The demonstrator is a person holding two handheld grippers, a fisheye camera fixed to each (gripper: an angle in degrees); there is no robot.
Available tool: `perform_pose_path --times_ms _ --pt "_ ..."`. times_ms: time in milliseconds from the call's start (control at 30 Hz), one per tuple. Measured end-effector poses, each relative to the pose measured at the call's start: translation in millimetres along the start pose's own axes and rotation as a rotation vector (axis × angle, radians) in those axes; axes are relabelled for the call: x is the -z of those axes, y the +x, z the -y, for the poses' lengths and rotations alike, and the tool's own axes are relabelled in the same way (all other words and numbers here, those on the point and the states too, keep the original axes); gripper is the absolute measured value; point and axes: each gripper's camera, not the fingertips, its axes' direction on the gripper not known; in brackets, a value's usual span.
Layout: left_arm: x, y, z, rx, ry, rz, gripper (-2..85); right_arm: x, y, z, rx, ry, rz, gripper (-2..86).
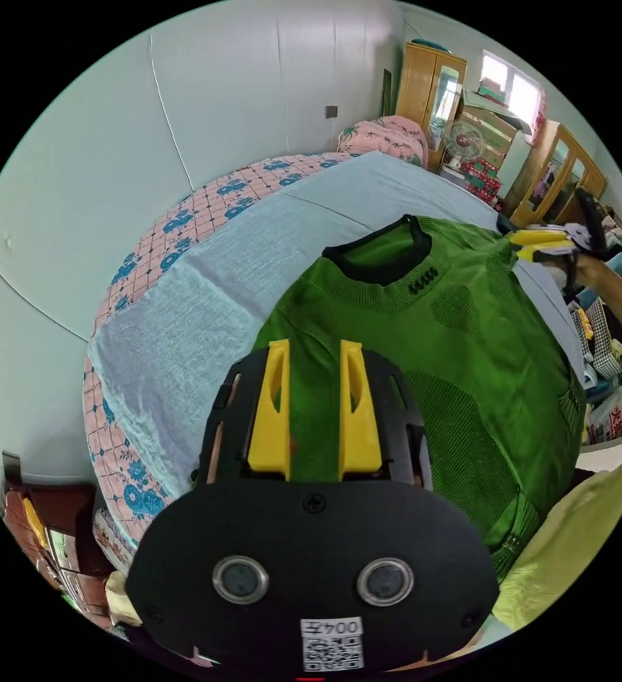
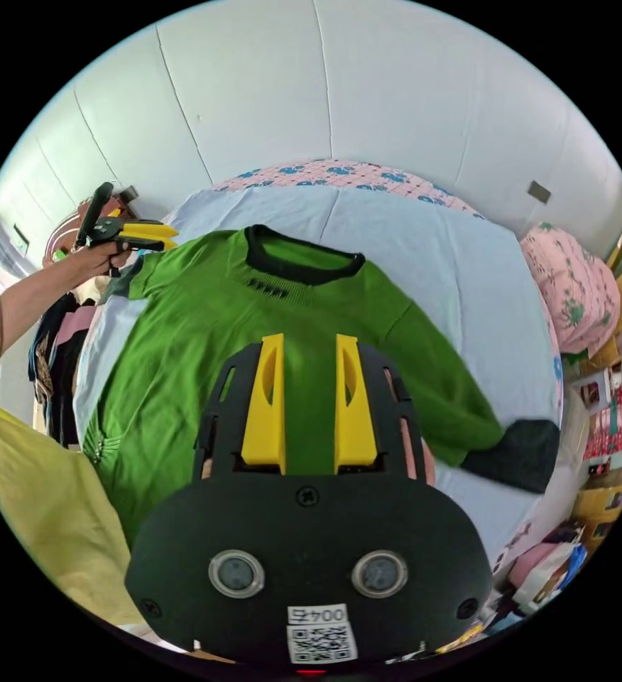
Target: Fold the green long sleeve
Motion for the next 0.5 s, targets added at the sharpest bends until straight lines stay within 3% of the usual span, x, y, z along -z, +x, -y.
perform_pose_path --times_ms 233,500 --pt "-28 13 53 -0.076 0.004 0.058 10.0 -59 49 77 0.098 -0.042 -0.038 11.0" --pt "-80 9 111 -0.222 -0.118 0.109 10.1 -114 81 123 0.207 -0.128 -0.048 11.2"
